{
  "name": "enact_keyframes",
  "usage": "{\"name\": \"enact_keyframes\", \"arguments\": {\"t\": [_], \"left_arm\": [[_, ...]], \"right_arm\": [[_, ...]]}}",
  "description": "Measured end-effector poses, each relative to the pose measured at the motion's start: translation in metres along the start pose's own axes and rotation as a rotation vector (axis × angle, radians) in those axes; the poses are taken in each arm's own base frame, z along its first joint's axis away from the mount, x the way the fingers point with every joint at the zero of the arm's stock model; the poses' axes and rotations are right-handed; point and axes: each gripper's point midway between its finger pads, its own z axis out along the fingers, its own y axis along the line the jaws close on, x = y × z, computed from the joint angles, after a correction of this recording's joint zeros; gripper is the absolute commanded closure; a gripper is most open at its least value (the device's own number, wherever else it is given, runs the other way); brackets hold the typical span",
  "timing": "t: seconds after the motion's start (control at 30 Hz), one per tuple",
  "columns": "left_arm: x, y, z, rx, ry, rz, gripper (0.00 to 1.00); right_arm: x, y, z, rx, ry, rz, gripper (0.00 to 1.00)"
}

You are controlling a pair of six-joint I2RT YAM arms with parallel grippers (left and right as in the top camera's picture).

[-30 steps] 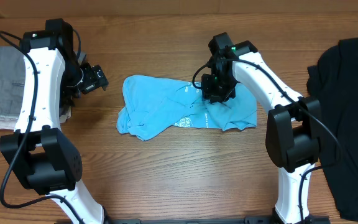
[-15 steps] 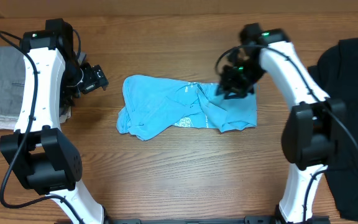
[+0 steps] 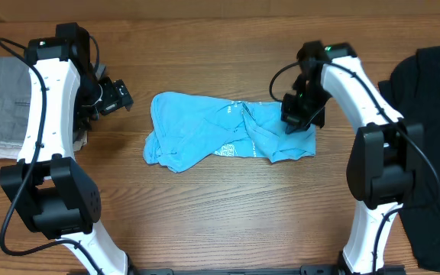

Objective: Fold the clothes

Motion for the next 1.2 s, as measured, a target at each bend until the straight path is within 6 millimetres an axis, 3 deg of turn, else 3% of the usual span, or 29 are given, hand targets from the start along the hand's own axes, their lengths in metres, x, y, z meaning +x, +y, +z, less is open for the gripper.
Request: {"name": "enact_keyframes", "arguments": {"t": [0.23, 0.37, 0.47, 0.63, 0.73, 0.83, 1.07, 1.2], "left_arm": [[0.0, 0.0, 0.0, 0.0, 0.0, 0.0, 0.0], [0.0, 0.0, 0.0, 0.0, 0.0, 0.0, 0.0], [0.0, 0.0, 0.0, 0.0, 0.0, 0.0, 0.0], [0.0, 0.0, 0.0, 0.0, 0.001, 0.0, 0.0], [0.0, 0.0, 0.0, 0.0, 0.001, 0.0, 0.0], [0.0, 0.0, 0.0, 0.0, 0.0, 0.0, 0.0], [0.0, 0.0, 0.0, 0.0, 0.0, 0.0, 0.0], [0.0, 0.0, 0.0, 0.0, 0.0, 0.0, 0.0]], "right_arm": [[0.013, 0.001, 0.031, 0.024, 0.034, 0.027, 0.96], [0.019, 0.026, 0.038, -0.024, 0.037, -0.018, 0.95], [0.024, 0.049, 0.044, -0.056, 0.029, -0.069, 0.87], [0.036, 0.086, 0.054, -0.098, 0.015, -0.174, 0.87], [0.05, 0.096, 0.057, -0.108, 0.048, -0.226, 0.88], [0.056, 0.095, 0.048, -0.111, 0.077, -0.232, 0.88], [0.021, 0.11, -0.012, -0.203, -0.062, -0.246, 0.87], [0.01, 0.116, -0.028, -0.211, -0.142, -0.249, 0.85]]}}
